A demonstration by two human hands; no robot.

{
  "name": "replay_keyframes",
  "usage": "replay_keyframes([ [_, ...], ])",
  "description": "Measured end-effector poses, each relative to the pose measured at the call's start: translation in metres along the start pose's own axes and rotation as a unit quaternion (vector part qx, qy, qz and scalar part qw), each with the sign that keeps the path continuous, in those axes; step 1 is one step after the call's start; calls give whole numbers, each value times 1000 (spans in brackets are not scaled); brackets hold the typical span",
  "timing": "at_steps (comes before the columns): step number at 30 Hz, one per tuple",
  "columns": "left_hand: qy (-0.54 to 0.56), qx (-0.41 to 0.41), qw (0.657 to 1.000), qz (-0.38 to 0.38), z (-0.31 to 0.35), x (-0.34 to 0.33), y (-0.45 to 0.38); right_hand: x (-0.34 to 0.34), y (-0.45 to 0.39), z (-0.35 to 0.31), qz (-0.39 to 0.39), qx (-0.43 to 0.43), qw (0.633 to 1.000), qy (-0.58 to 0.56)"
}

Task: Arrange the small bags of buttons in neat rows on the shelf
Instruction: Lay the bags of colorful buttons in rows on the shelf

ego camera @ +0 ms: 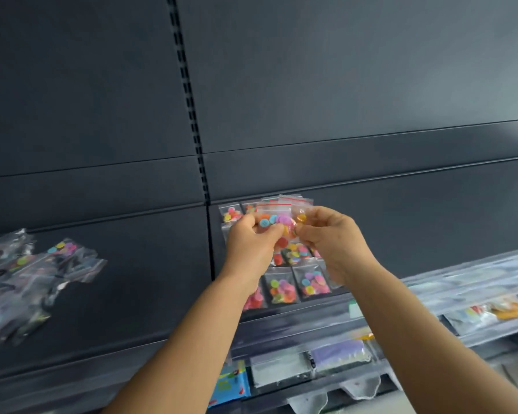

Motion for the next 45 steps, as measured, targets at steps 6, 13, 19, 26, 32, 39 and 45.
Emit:
replay_keyframes([
  [6,3,16,1000,3,-1,-53,-4,43,-31,4,22,-14,1000,-6],
  [13,9,13,1000,-11,3,-100,-34,71,-76,-2,58,10,998,31],
  [19,-1,13,999,-42,5,-134,-47,82,-112,4,87,-6,996,9],
  [26,-188,-60,980,27,-5,-140,-82,107,-160,26,125,-12,990,66],
  [32,-213,-89,971,68,-9,-169,-98,107,-208,35,90,30,981,171],
  [39,-344,-143,923,102,-17,-207,-104,91,-244,45,29,96,945,310],
  [45,-504,-284,812,80,-5,-215,-86,72,-223,28,-50,275,880,384],
])
Point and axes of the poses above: each hand's wrist, its own y-axis away from the middle knuckle, its own x-axis out of the back of the hand, z = x × y, the point moved 10 cm from there along -y, towards the middle knuckle, and after that the axes turned 15 degrees about z, right-handed, at the moved point
